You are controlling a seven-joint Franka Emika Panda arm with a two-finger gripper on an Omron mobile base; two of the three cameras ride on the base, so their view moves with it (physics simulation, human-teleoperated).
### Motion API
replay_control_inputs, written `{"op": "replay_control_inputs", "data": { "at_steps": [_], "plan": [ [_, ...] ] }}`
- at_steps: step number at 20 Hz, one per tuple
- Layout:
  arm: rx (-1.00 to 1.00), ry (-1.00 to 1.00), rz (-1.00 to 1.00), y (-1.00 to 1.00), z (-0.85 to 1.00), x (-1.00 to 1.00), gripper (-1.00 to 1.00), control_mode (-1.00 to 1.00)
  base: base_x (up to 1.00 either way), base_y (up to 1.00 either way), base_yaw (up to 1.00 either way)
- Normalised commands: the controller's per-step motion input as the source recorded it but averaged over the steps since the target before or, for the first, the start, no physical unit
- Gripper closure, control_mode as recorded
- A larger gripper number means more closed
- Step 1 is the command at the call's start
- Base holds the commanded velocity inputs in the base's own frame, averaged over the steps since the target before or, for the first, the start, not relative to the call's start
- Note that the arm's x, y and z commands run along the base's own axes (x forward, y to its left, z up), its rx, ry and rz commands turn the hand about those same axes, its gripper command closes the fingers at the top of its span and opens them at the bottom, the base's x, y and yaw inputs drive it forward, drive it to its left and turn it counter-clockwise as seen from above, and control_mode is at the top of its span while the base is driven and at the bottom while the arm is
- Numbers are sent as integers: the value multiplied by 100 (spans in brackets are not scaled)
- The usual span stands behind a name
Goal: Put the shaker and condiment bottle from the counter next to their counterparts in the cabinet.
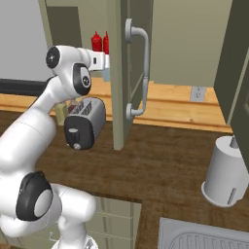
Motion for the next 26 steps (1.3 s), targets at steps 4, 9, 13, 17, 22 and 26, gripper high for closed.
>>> {"op": "replay_control_inputs", "data": {
  "at_steps": [4, 9, 13, 17, 22, 26],
  "plan": [
    [0, -1, 0, -6, 0, 23, 100, -100, 0, 0, 0],
    [0, -6, 0, -28, 4, 2, 100, -100, 0, 0, 0],
    [6, -5, 0, -35, 3, 7, 100, -100, 0, 0, 0],
    [16, -1, 0, -32, 24, 21, 100, -100, 0, 0, 0],
    [16, 0, 0, -15, 58, 7, 100, -100, 0, 0, 0],
    [2, 0, 0, 0, 28, 23, 100, -100, 0, 0, 0]
  ]
}}
